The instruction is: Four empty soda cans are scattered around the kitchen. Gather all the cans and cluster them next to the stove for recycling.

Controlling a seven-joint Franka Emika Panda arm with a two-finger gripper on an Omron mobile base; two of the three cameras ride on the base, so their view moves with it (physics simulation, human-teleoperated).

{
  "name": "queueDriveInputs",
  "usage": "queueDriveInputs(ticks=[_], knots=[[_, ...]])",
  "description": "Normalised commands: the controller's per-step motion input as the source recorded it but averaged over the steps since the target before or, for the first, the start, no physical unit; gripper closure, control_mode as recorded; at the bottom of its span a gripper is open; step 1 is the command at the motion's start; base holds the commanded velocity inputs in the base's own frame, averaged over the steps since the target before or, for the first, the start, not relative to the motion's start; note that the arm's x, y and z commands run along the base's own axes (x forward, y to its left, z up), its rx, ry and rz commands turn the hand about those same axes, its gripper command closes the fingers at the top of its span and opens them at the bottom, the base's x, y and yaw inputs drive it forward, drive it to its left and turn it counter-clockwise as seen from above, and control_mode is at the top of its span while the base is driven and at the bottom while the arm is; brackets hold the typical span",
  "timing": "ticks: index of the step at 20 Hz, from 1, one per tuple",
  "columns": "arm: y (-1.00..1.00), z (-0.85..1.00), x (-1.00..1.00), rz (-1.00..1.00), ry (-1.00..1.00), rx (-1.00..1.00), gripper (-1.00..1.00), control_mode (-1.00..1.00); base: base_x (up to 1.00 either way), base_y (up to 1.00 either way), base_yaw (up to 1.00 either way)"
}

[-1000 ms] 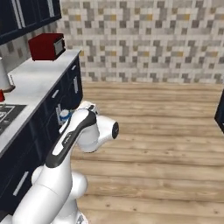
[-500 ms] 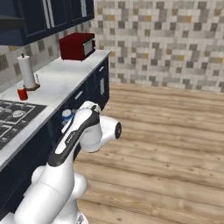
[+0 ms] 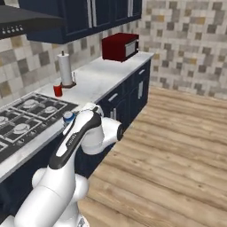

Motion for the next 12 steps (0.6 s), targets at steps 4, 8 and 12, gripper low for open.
queueDriveInputs(ticks=[4,8,12], knots=[[0.00,0.00,0.00,0.00,0.00,0.00,1.00,1.00,0.27,0.00,0.44],[0.00,0.00,0.00,0.00,0.00,0.00,1.00,1.00,0.28,0.00,0.44],[0.00,0.00,0.00,0.00,0.00,0.00,1.00,1.00,0.31,0.00,0.44]])
